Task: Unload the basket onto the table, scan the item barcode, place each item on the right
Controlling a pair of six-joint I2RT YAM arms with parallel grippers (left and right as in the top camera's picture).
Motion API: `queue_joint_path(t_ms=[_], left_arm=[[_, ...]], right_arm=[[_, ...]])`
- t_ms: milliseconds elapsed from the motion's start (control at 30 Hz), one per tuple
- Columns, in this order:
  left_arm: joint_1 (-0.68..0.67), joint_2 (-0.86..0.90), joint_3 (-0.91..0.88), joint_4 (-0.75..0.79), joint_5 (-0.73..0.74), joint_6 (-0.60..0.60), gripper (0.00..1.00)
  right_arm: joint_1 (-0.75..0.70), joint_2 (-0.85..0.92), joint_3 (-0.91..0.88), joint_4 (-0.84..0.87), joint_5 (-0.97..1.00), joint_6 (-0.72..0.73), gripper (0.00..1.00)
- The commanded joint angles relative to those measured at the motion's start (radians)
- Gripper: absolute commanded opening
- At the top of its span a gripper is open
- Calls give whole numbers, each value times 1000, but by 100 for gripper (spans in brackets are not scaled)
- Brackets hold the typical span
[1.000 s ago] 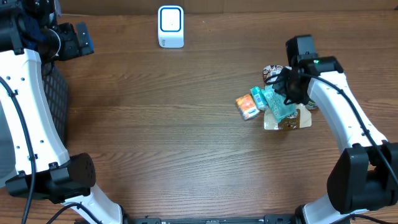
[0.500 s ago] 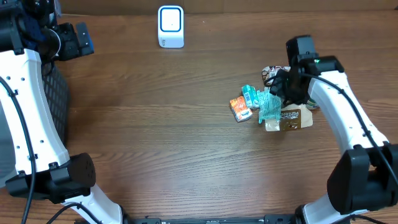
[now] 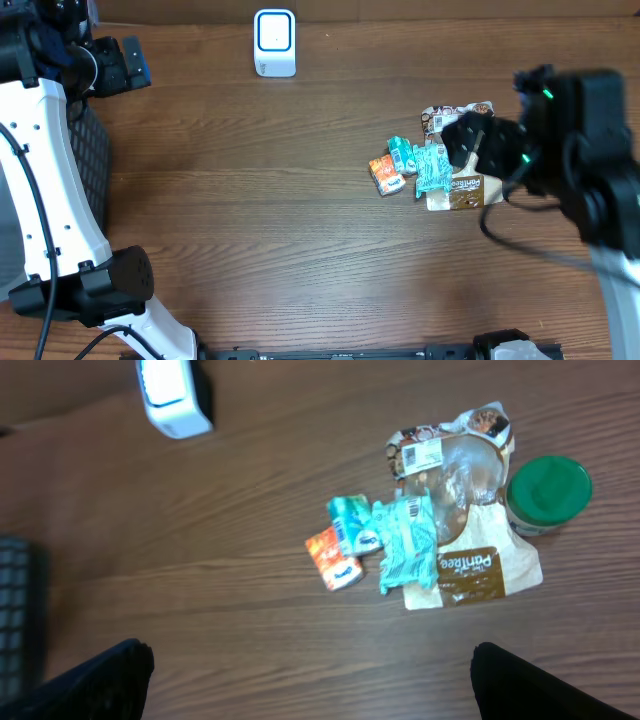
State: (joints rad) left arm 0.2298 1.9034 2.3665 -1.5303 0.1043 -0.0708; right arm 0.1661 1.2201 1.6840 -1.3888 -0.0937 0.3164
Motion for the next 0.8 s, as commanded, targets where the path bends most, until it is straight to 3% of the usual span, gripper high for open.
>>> queue_joint_path(t_ms=[0,400,567,767], left_arm=[[-1,-13,8,1,11,15,100],[-1,-13,8,1,11,15,99],[-1,-13,8,1,11,15,99],[-1,-13,8,1,11,15,100]], right_arm=[[3,-69,19,-8,-24,-7,100],[3,-150,14,-27,17,-38,100],[-5,-188,-66,145,69,-95,100],[-8,-356,-397,514,78,-200,100]])
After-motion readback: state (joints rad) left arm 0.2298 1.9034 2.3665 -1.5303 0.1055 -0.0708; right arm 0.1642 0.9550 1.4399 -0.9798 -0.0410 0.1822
